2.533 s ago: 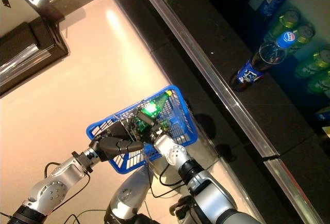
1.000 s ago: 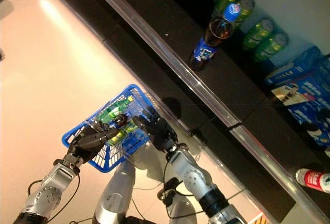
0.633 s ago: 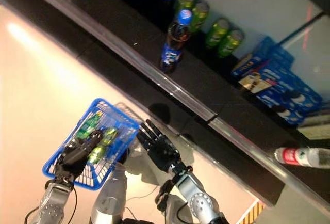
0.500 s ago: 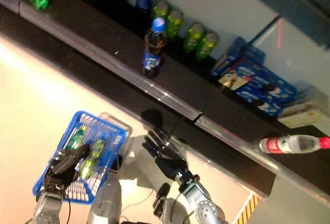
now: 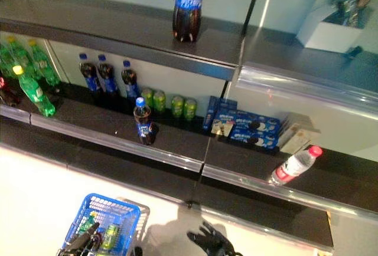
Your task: Pick up the drink and place into the basket.
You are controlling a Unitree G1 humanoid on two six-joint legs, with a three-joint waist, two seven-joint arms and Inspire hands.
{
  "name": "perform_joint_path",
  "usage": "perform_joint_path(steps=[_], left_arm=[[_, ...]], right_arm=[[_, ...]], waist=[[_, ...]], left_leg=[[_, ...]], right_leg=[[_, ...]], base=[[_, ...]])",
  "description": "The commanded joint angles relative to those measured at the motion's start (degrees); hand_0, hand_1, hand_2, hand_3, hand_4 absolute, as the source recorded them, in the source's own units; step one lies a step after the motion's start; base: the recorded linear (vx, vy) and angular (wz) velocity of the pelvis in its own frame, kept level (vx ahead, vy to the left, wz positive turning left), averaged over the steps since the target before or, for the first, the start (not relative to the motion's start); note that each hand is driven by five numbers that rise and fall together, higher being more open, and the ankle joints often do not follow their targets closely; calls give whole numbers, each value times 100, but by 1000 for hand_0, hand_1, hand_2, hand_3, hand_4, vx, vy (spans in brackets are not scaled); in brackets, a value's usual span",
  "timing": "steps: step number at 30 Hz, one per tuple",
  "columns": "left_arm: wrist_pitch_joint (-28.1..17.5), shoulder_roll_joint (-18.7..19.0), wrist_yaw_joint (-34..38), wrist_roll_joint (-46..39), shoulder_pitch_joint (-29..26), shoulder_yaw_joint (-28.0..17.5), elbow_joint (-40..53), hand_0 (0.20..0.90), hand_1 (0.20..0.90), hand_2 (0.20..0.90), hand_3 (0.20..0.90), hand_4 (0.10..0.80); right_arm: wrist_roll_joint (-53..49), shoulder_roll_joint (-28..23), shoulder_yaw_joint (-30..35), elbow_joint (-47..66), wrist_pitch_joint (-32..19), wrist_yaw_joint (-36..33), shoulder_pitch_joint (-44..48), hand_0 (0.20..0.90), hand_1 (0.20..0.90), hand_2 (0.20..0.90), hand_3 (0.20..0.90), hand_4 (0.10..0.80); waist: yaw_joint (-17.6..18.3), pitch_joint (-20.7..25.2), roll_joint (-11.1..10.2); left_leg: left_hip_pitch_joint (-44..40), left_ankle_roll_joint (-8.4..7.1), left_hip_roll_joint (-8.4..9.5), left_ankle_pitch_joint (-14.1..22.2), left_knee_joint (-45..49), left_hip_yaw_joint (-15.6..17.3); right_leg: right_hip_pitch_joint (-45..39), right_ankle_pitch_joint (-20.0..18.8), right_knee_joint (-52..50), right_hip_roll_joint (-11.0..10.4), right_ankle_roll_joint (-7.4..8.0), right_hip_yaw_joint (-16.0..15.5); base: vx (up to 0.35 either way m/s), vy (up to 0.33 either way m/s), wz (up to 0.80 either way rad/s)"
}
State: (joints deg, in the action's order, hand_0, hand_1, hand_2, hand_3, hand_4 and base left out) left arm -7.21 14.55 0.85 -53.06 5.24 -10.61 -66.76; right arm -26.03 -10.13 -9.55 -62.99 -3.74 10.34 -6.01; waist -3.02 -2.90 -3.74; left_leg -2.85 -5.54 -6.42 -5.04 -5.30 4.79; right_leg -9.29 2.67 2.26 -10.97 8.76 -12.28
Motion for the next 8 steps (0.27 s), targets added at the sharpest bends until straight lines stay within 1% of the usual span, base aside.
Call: perform_joint_path(steps=[1, 2, 4, 8], left_arm=[[121, -218, -228, 584, -271, 144, -273, 300, 300, 300, 200, 100], [103, -264, -299, 622, -289, 162, -426, 300, 300, 300, 200, 100], [107, -307, -381, 555, -288, 199, -570, 300, 300, 300, 200, 100], [131, -327, -384, 528, -303, 163, -677, 300, 300, 300, 200, 100]], right_arm=[[511, -114, 214, -82, -421, -524, 188, 900, 900, 900, 900, 800], [656, -91, 339, -377, -560, -641, 168, 900, 900, 900, 900, 800], [757, -70, 484, -662, -628, -763, 150, 900, 900, 900, 900, 800], [1039, -70, 556, -817, -707, -770, 145, 900, 900, 900, 900, 800]], waist=[[23, -49, 194], [56, -29, 220], [86, -5, 251], [114, 13, 286]], left_leg=[[-170, -88, -403, 131, 30, 257], [-181, -80, -413, 146, 30, 300], [-178, -70, -402, 164, 30, 314], [-153, -72, -386, 180, 30, 325]], right_leg=[[208, -650, 66, -293, 44, -75], [216, -658, 80, -291, 45, -69], [233, -676, 111, -285, 45, -48], [271, -701, 155, -288, 45, -17]], base=[[-8, -1, -21], [-8, 1, -20], [-7, 6, -16], [-6, 10, -7]])
